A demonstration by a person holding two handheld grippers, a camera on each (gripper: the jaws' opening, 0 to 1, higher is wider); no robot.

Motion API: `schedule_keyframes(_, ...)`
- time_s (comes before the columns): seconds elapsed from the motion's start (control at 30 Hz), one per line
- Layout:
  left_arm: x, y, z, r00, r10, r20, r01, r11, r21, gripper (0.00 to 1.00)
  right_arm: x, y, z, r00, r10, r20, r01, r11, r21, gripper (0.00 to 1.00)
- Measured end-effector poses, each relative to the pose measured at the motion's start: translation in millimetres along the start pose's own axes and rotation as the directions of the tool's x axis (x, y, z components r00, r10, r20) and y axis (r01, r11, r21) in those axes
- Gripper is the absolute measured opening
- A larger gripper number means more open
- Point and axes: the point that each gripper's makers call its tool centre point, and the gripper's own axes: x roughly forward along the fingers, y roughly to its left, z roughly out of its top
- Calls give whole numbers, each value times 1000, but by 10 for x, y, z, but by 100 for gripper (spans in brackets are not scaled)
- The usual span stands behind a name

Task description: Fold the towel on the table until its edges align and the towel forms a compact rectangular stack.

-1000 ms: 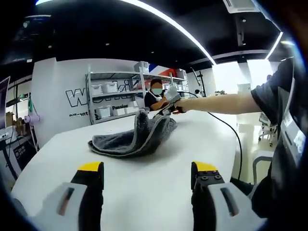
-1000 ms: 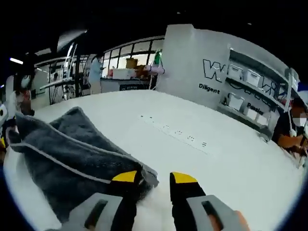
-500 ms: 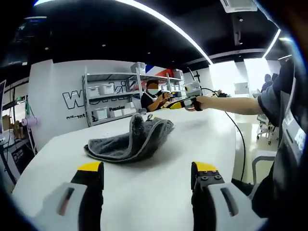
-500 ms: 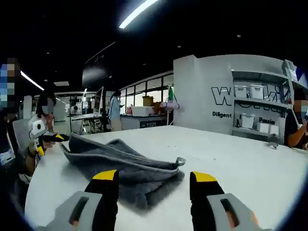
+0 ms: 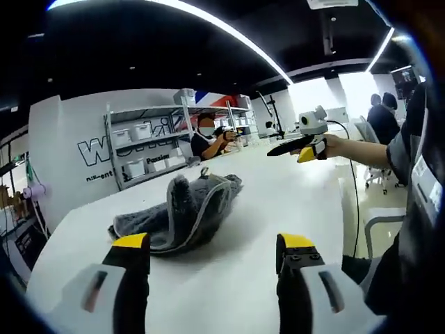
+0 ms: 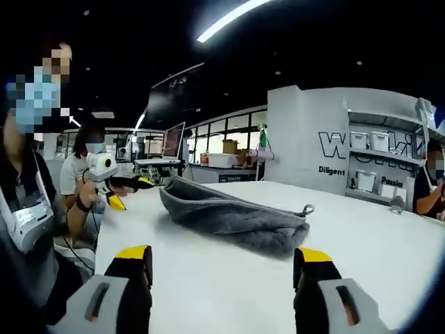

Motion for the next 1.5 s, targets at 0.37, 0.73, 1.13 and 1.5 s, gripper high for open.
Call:
schedule_keyframes(0.37,232,109,-17,993,-32,-111,45,993,112,78,-71,340,60,999,23,-48,-26,999,-48,99)
schedule_keyframes(0.73,421,94,61,984,-48,-173,83,976,201,74,-160,354,-163,984,-62,-169,50,996,-76,99)
schedule_keyframes(1.13,637,-105,166,983,-53,-176,124,901,417,31,-260,423,-130,988,-56,-144,45,996,-74,99)
schedule_keyframes(1.5,637,-62,262,983,-53,-177,127,891,437,30,-324,484,-112,991,-48,-124,39,996,-75,98)
